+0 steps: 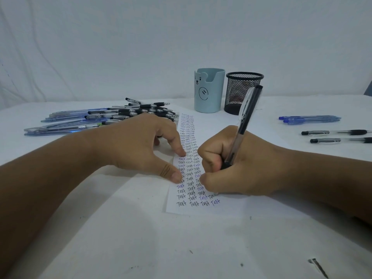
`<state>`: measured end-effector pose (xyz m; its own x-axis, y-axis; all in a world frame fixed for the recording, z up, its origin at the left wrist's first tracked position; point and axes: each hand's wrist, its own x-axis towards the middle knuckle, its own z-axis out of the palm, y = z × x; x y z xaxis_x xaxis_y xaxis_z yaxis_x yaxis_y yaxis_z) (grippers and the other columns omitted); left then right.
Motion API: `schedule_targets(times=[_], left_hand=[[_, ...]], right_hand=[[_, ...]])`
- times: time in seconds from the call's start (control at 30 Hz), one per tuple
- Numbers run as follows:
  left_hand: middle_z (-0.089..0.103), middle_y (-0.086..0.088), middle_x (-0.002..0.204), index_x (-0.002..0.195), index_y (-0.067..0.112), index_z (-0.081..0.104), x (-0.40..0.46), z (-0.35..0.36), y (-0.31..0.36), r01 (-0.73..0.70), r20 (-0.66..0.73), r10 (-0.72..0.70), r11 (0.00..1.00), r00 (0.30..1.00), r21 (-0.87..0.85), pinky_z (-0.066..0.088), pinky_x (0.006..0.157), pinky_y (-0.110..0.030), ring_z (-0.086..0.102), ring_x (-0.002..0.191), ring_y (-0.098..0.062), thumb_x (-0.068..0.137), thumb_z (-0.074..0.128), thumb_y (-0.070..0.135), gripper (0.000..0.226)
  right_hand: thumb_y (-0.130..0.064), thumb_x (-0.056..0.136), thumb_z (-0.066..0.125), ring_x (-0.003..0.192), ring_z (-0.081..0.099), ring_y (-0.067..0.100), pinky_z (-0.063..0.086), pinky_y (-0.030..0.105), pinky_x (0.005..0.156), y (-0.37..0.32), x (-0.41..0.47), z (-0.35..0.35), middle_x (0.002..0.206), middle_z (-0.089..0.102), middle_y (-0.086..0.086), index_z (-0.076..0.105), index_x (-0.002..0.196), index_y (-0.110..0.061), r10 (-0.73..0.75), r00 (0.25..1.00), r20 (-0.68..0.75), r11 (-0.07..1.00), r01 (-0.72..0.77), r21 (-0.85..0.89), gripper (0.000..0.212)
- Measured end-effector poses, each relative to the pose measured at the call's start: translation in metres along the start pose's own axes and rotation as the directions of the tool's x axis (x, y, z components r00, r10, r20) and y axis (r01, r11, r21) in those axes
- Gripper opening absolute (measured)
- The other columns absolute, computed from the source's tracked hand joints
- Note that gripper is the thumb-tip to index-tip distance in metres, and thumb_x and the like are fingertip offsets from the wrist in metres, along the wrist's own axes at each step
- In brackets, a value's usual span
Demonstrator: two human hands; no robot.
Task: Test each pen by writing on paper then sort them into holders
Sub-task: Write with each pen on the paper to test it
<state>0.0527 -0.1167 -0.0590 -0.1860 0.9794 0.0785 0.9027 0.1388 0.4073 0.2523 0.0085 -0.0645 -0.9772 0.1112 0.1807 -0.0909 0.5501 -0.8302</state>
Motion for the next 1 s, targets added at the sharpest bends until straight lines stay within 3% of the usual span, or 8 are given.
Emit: schedule_targets(times=[0.17, 0.33, 0.5, 0.67, 0.8, 0.9, 1.0], left_hand=[[0.069, 0.013, 0.099, 0.098, 0.040, 0.071, -0.001, -0.001, 0.000, -0.009, -0.003, 0.009, 1.000, 1.000, 0.002, 0.054, 0.090, -0.046, 0.066, 0.099, -0.015, 0.035, 0.063, 0.099, 0.086], [0.066, 0.028, 0.101, 0.094, 0.049, 0.073, -0.001, -0.004, 0.010, -0.110, 0.034, 0.111, 0.993, 0.993, -0.035, 0.049, 0.091, -0.031, 0.061, 0.104, -0.001, 0.048, 0.077, 0.077, 0.055], [0.065, 0.027, 0.097, 0.093, 0.047, 0.074, -0.001, -0.003, 0.010, -0.124, 0.024, 0.126, 0.991, 0.992, -0.054, 0.048, 0.089, -0.030, 0.061, 0.101, -0.001, 0.048, 0.078, 0.074, 0.053], [0.065, 0.029, 0.097, 0.091, 0.045, 0.075, -0.001, -0.003, 0.009, -0.126, 0.026, 0.128, 0.990, 0.991, -0.059, 0.046, 0.087, -0.027, 0.061, 0.102, 0.001, 0.048, 0.079, 0.072, 0.051], [0.065, 0.027, 0.098, 0.092, 0.048, 0.073, 0.000, -0.003, 0.010, -0.125, 0.020, 0.127, 0.990, 0.992, -0.060, 0.048, 0.088, -0.028, 0.061, 0.101, 0.000, 0.047, 0.079, 0.072, 0.052], [0.066, 0.027, 0.099, 0.095, 0.046, 0.075, 0.000, -0.003, 0.009, -0.129, 0.006, 0.129, 0.991, 0.992, -0.039, 0.051, 0.091, -0.032, 0.062, 0.102, 0.001, 0.052, 0.084, 0.071, 0.051], [0.066, 0.025, 0.100, 0.096, 0.044, 0.075, -0.001, -0.003, 0.007, -0.142, -0.009, 0.142, 0.989, 0.990, -0.038, 0.051, 0.091, -0.033, 0.063, 0.102, -0.002, 0.056, 0.079, 0.069, 0.047]], right_hand=[[0.017, 0.074, 0.067, 0.042, 0.033, 0.017, 0.026, 0.026, 0.046, 0.001, 0.000, 0.000, 0.047, 0.038, 0.019, 0.040, 0.050, -0.010, -0.015, 1.000, -0.010, 1.000, 0.015, -0.005, 0.045], [0.018, 0.072, 0.064, 0.042, 0.028, 0.013, 0.024, 0.025, 0.046, 0.002, 0.000, 0.000, 0.045, 0.032, 0.003, 0.037, 0.049, -0.014, -0.013, 1.000, 0.001, 1.000, 0.013, 0.020, 0.048], [0.020, 0.073, 0.064, 0.041, 0.030, 0.015, 0.025, 0.025, 0.046, 0.005, 0.000, 0.000, 0.045, 0.035, 0.007, 0.038, 0.049, -0.013, -0.012, 1.000, -0.012, 0.999, 0.012, 0.036, 0.048], [0.018, 0.073, 0.062, 0.042, 0.028, 0.011, 0.025, 0.022, 0.046, 0.005, 0.001, -0.001, 0.045, 0.033, -0.004, 0.035, 0.050, -0.016, -0.025, 0.999, 0.025, 0.999, 0.024, 0.022, 0.049], [0.020, 0.078, 0.061, 0.040, 0.031, 0.009, 0.029, 0.018, 0.044, 0.006, 0.001, 0.000, 0.046, 0.033, 0.004, 0.035, 0.051, -0.012, -0.004, 0.999, -0.038, 0.992, 0.008, 0.127, 0.049], [-0.003, 0.086, 0.066, 0.043, 0.037, 0.018, 0.032, 0.023, 0.044, 0.004, 0.008, -0.008, 0.048, 0.041, 0.008, 0.040, 0.049, -0.018, -0.015, 0.994, -0.109, 0.977, 0.037, 0.210, 0.047], [-0.021, 0.093, 0.070, 0.044, 0.045, 0.022, 0.038, 0.028, 0.049, 0.002, 0.014, -0.018, 0.050, 0.052, 0.009, 0.048, 0.062, -0.015, -0.046, 0.973, -0.227, 0.989, 0.076, 0.126, 0.039]])
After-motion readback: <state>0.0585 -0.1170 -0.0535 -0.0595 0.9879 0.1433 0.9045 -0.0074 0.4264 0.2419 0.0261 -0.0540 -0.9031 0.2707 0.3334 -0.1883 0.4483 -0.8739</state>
